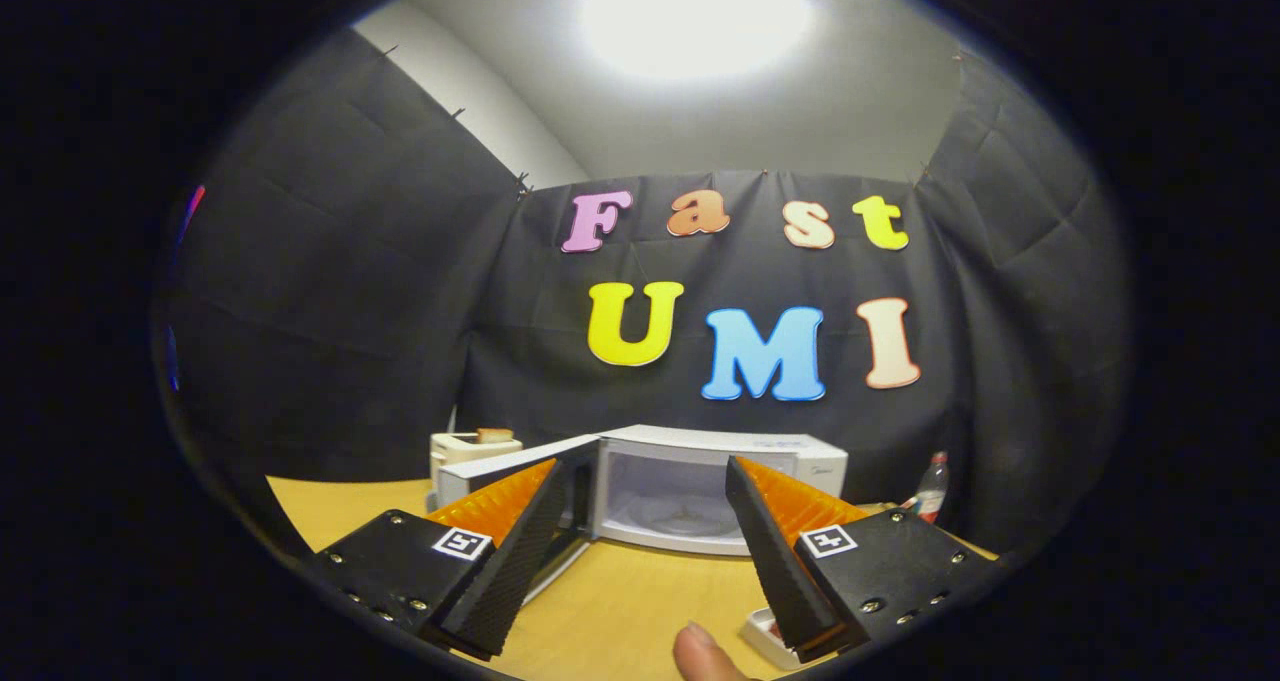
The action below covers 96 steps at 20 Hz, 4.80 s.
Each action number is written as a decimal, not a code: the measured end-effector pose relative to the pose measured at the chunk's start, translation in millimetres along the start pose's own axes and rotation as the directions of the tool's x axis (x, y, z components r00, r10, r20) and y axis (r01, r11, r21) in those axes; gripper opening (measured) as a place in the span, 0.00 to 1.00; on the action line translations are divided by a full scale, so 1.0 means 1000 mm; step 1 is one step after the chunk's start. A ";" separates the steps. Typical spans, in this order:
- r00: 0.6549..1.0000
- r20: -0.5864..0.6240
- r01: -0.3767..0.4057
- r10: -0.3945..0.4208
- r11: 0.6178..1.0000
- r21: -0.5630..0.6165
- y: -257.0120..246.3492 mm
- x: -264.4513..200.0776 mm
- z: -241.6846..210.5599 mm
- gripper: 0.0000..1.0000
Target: Open the microwave, put the food inside, and close the microwave door.
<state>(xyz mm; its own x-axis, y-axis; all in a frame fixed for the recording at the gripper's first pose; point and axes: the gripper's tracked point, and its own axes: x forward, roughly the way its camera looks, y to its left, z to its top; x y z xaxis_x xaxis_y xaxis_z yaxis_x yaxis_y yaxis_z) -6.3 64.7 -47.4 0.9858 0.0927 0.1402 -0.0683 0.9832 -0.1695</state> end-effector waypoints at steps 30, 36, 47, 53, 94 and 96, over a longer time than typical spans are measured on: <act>0.905 -0.393 0.007 0.165 0.916 0.400 -0.150 0.024 -0.207 0.97; 0.869 -0.441 0.072 0.225 0.823 0.563 -0.155 0.041 -0.249 0.85; 0.815 -0.439 0.080 0.379 0.677 0.732 -0.128 0.040 -0.271 0.18; 0.844 -0.399 0.086 0.359 0.644 0.760 -0.123 0.047 -0.255 0.08; 0.898 -0.440 0.387 0.010 0.455 0.802 -0.003 0.349 -0.264 0.08; 0.897 -0.442 0.395 0.012 0.426 0.814 0.000 0.358 -0.272 0.08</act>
<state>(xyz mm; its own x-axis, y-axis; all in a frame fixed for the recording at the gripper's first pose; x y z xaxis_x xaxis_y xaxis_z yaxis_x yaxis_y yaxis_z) 388.0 54.6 -262.2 0.9512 0.0256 -0.3075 0.2355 0.5839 0.7769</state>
